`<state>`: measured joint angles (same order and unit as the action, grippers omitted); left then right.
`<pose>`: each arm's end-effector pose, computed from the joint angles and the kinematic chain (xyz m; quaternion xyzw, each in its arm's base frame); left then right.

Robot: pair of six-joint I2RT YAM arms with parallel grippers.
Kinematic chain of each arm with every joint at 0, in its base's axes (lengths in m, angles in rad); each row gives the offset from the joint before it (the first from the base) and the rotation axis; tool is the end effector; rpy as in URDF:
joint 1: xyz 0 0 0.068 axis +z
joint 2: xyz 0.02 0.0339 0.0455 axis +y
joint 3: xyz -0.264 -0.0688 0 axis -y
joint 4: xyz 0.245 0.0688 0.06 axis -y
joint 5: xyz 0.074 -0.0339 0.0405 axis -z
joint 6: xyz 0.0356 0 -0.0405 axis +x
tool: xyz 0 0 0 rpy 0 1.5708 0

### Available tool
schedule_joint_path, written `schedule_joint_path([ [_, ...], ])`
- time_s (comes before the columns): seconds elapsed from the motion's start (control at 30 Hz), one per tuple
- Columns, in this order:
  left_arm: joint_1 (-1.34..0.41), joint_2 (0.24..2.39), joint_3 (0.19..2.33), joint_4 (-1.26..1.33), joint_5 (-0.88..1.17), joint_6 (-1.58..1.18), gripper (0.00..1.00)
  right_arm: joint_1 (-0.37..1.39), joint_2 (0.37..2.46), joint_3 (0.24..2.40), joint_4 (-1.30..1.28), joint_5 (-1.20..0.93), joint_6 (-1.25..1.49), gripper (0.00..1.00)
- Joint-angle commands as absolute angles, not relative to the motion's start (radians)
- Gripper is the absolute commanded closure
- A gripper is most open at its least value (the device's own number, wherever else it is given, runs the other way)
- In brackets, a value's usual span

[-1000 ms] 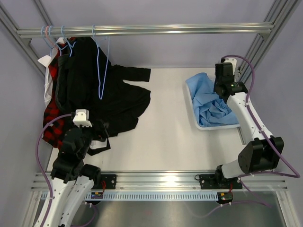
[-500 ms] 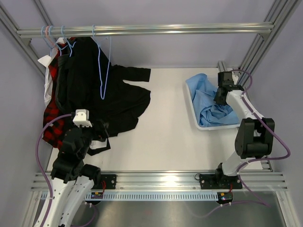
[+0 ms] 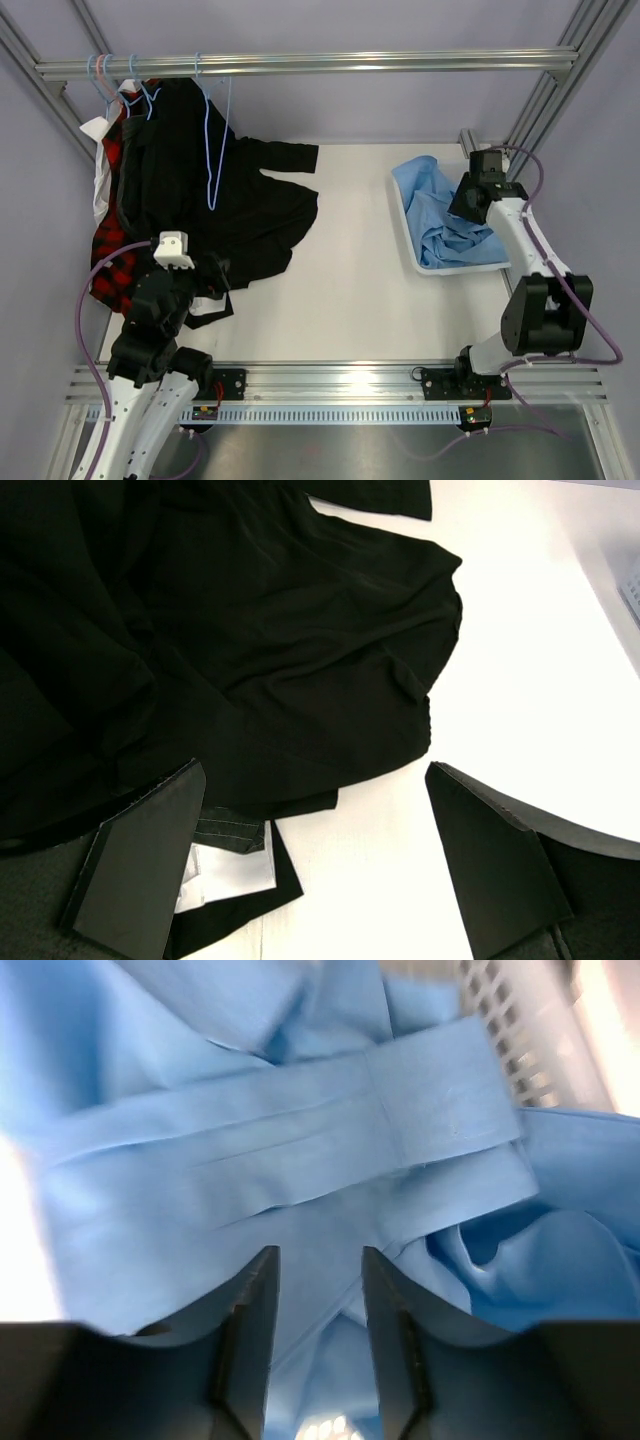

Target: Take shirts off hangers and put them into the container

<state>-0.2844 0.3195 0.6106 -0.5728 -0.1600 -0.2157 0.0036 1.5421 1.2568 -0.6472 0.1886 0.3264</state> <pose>0.0896 -0.0203 0.2939 -0.0206 0.7980 -0.0863 0.5961 0.3294 -0.0055 0.2785 0.1811 0.9283 -0.0369 0.3228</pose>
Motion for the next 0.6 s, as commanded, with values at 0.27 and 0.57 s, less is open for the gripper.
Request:
schedule_joint_path([
  [0.27,-0.29,0.301,0.604,-0.509,-0.152,-0.222,0.01,-0.041,1.151,1.174,-0.67,0.348,0.474,0.39],
  [0.57,-0.29,0.296,0.604,-0.514,-0.155,-0.224,0.01,-0.094,1.173,1.04,-0.575,0.266,0.545,0.39],
])
